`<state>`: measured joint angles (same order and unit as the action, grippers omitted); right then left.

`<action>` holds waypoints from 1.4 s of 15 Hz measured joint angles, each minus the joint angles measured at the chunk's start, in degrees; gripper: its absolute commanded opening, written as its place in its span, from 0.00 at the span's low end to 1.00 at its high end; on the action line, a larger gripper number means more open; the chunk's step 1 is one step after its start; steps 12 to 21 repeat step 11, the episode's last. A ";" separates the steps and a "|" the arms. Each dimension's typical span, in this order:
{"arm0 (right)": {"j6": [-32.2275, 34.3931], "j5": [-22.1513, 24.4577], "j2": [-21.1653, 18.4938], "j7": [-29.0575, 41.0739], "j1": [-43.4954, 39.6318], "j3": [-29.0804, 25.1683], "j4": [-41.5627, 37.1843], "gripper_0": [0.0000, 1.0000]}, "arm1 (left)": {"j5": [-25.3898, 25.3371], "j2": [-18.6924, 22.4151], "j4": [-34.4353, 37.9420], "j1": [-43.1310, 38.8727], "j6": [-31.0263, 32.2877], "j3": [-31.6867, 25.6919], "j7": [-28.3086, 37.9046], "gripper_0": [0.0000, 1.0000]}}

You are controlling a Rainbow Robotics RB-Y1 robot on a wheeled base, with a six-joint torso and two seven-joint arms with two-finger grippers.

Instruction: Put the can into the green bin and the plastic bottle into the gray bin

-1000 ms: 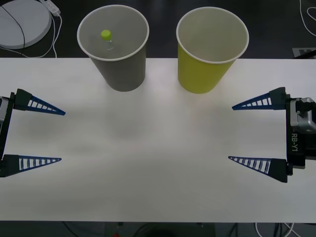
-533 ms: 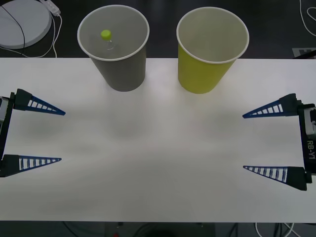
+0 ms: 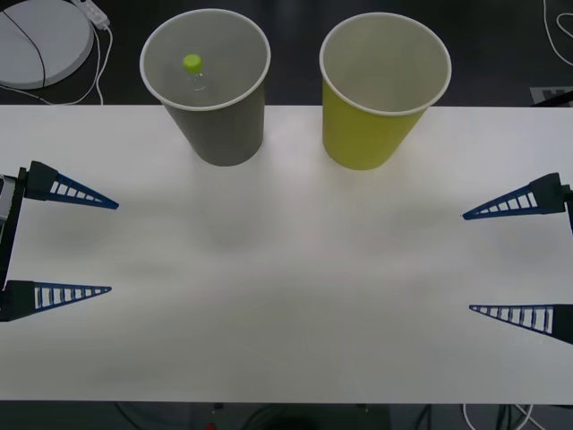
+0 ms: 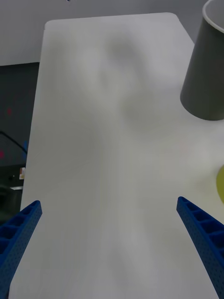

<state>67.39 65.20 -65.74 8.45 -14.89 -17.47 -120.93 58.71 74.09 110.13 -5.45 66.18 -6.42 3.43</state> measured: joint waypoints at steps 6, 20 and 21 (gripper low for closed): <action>2.58 -1.69 0.00 -3.04 -0.04 -0.97 3.18 1.00 | 0.00 0.00 0.00 0.00 0.00 0.00 0.00 1.00; 2.59 -1.82 0.00 -3.12 -0.05 -0.99 3.41 1.00 | 0.00 0.00 0.00 0.00 0.00 0.00 0.00 1.00; 2.59 -1.82 0.00 -3.12 -0.05 -0.99 3.41 1.00 | 0.00 0.00 0.00 0.00 0.00 0.00 0.00 1.00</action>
